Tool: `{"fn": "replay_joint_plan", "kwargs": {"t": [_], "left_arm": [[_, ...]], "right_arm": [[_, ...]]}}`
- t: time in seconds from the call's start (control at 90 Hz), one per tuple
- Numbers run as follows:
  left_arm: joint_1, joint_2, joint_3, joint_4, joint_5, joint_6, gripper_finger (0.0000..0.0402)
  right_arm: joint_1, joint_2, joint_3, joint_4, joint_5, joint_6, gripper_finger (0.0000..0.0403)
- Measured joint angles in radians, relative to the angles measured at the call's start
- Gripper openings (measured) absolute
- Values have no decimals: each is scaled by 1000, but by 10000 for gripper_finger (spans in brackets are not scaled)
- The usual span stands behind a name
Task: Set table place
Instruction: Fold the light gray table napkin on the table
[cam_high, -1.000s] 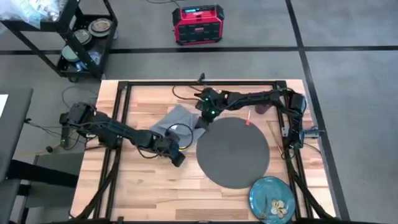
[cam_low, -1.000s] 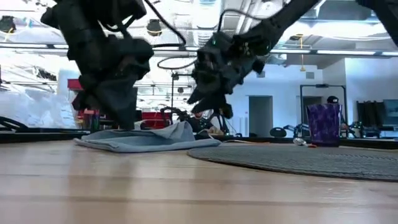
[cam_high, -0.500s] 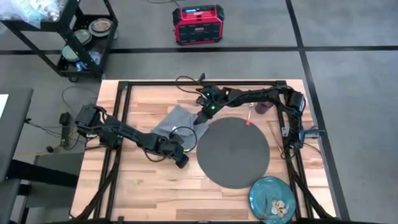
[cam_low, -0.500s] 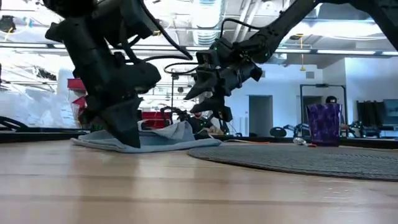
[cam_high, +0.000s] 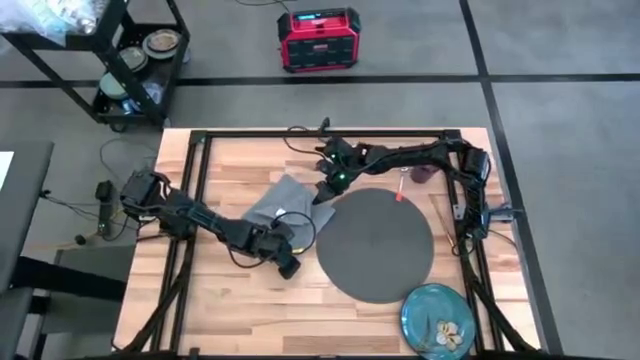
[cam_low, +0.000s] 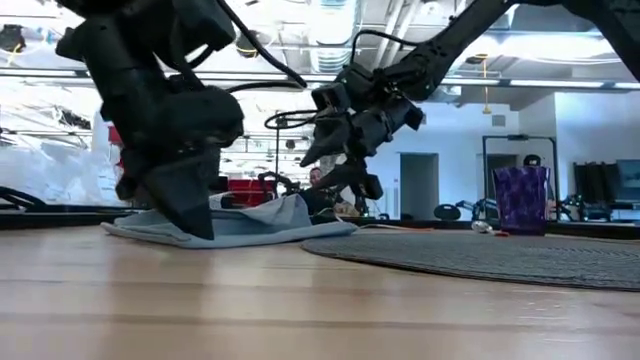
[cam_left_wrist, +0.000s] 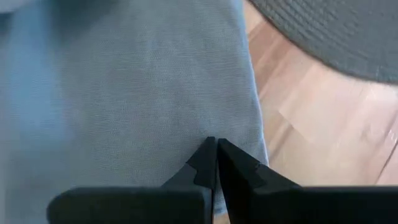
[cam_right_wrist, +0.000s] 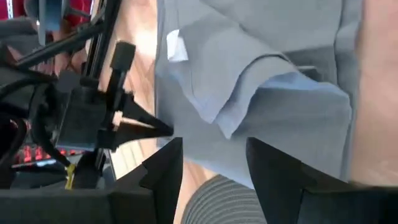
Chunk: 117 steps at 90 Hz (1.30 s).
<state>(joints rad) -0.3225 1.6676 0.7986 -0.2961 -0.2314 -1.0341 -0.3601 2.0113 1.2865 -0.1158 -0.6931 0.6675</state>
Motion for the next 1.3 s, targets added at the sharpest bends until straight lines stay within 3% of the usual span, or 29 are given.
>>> {"fn": "replay_joint_plan", "kwargs": {"t": [0.6,0.933,1.3], "left_arm": [[9,2,-2,33,6,-1,0],[9,3,-3,33,3,9,0],[9,3,-3,35,-1,21,0]], "right_arm": [[48,104,5,218,-65,168,164],[26,105,5,102,-40,97,137],[38,104,5,175,-45,120,137]]}}
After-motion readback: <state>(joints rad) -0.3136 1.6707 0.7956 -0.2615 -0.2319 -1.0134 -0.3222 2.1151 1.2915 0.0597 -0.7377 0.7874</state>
